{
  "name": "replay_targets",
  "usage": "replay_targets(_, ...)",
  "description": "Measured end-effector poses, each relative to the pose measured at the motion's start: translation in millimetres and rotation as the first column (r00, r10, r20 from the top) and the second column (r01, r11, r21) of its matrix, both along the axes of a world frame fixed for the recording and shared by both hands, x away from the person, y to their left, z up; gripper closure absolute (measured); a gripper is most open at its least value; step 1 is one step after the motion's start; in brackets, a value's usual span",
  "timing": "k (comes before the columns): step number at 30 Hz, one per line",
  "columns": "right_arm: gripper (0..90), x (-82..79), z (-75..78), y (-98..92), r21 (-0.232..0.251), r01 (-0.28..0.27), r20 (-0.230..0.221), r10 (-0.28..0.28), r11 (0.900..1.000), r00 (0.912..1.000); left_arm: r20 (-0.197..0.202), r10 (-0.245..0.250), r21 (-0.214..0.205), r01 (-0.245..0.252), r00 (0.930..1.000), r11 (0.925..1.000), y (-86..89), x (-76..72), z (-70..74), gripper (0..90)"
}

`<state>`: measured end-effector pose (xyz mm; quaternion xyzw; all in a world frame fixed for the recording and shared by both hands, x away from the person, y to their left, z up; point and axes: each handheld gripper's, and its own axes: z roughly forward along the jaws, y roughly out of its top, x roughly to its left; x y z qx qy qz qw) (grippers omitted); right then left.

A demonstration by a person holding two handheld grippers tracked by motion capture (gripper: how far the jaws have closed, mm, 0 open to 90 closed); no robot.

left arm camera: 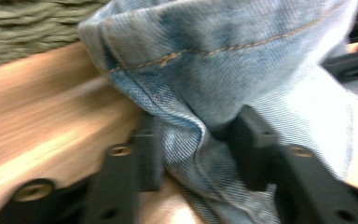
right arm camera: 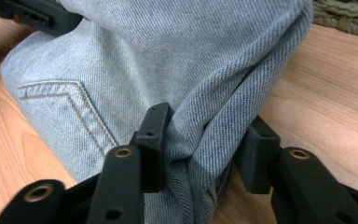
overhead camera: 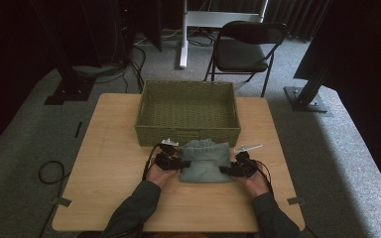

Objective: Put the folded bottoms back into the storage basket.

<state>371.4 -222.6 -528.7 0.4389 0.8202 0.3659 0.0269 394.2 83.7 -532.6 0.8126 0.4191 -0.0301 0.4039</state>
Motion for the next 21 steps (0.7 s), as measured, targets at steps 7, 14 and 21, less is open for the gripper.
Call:
replay_targets(7,70.9,-3.4,4.5,3.0,-0.027,-0.001,0.038,0.002,0.9996,0.9993,0.067,-0.014,0.036,0.012,0.9977,0.9993,-4.8,-6.4,5.3,81.6)
replay_targets(14,74.0,-8.5,10.8,3.9,-0.04,-0.008,0.084,0.011,0.9992,0.9964,0.094,-0.017,0.031,0.014,0.9954,0.9994,-2.0,-9.3,12.8,82.4)
replay_targets(21,74.4,-11.5,17.0,1.4,-0.02,-0.018,0.098,0.02,0.9996,0.995,0.11,-0.016,0.023,0.014,0.9938,0.9996,0.8,-14.0,18.6,82.5)
